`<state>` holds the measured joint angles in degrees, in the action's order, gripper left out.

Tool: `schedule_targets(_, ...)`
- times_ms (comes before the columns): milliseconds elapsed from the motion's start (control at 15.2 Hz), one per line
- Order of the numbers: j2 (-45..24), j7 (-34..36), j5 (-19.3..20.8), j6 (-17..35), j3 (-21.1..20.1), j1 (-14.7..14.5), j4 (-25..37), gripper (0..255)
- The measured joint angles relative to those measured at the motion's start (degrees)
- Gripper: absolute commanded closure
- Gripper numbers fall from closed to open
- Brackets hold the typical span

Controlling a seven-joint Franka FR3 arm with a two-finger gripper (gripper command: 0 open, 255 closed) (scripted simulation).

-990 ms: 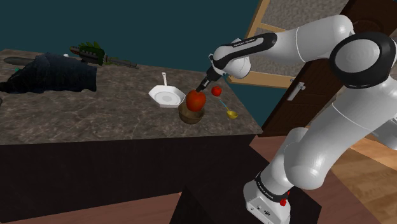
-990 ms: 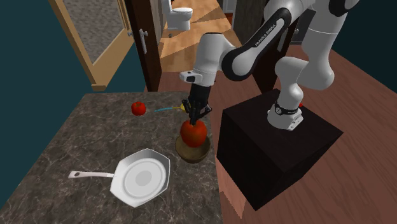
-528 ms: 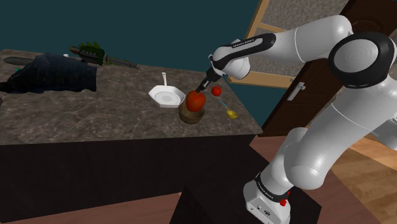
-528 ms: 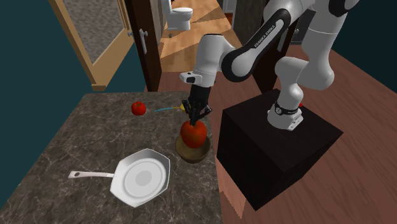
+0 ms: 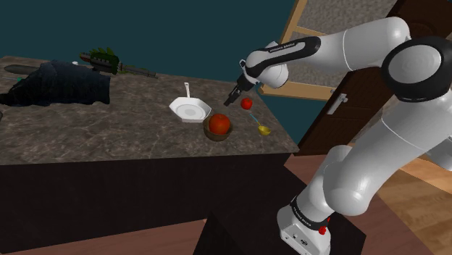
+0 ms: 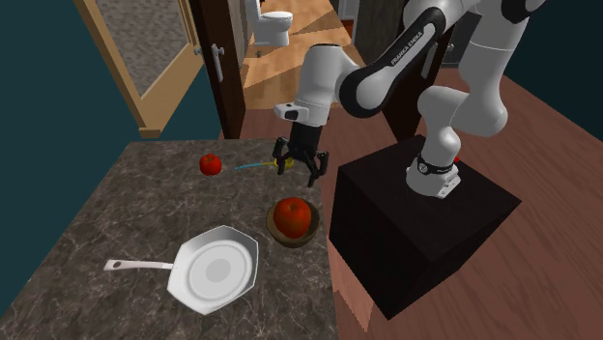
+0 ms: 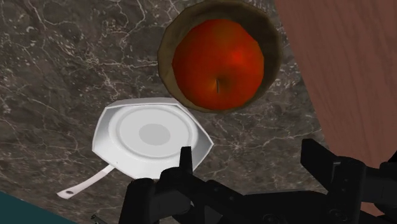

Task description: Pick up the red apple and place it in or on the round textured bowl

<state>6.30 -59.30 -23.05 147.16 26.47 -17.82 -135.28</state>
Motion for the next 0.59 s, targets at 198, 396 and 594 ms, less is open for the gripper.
schedule_targets(198, 3.7, 2.7, 4.1, -3.3, -0.2, 1.3, 0.2, 0)
schedule_targets(396, 4.7, 3.5, 5.1, -3.9, -0.4, 1.6, 0.1, 0)
schedule_targets(594, 4.7, 3.6, 5.2, -4.0, -0.4, 1.7, 0.1, 0)
